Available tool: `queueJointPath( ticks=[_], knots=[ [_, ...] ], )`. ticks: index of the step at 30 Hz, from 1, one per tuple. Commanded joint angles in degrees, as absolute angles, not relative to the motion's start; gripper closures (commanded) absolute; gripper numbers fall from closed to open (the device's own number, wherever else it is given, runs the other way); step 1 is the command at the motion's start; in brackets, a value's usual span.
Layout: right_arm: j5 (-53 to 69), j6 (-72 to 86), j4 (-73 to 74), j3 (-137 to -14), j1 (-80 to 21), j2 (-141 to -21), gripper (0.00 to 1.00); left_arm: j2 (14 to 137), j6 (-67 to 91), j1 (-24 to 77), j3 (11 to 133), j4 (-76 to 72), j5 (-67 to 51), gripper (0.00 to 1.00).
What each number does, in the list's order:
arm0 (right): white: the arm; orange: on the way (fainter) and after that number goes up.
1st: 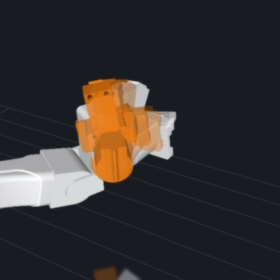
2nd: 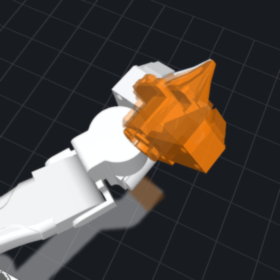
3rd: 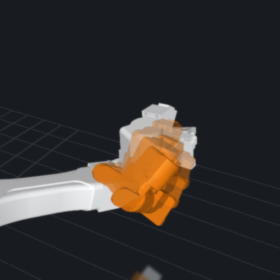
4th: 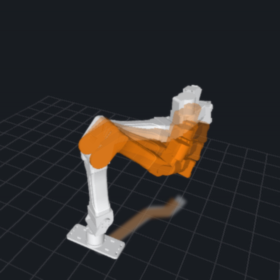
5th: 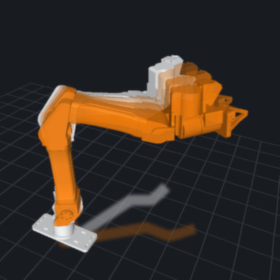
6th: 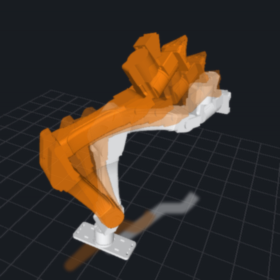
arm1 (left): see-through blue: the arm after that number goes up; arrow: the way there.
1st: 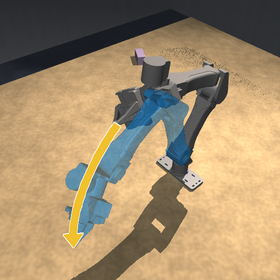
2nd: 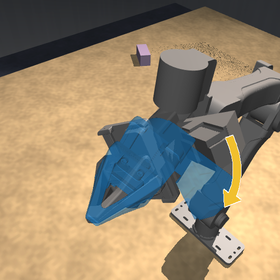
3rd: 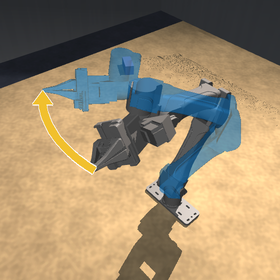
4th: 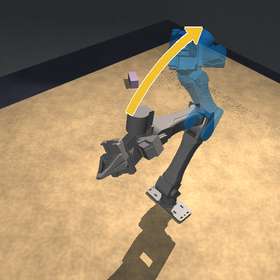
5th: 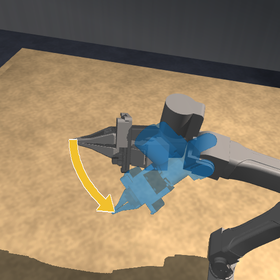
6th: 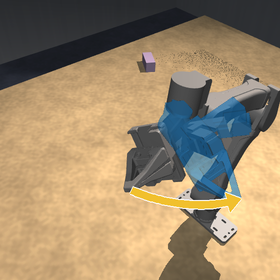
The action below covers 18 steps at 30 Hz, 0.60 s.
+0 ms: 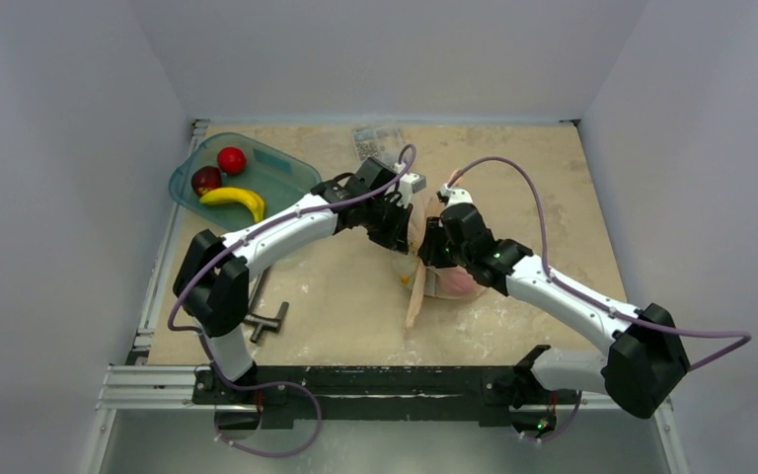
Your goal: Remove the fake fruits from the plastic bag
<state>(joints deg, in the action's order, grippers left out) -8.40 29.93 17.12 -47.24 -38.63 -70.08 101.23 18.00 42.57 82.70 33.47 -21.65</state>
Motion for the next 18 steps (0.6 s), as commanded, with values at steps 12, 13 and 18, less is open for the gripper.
queueJointPath(
  ticks=[12, 13, 18],
  knots=[
    [-15.6, 33.1, 16.0, -45.2, -38.8, -63.4, 1.0, 96.2, 18.5, 42.1, 83.4, 33.3, -16.4, 1.0],
    [-16.7, 33.3, 16.1, -44.7, -38.8, -62.7, 1.0, 95.9, 18.6, 42.0, 83.3, 33.3, -16.2, 1.0],
    [-20.4, 34.1, 17.6, -42.4, -38.8, -58.8, 1.0, 94.2, 18.6, 41.5, 82.5, 33.1, -13.9, 1.0]
  ],
)
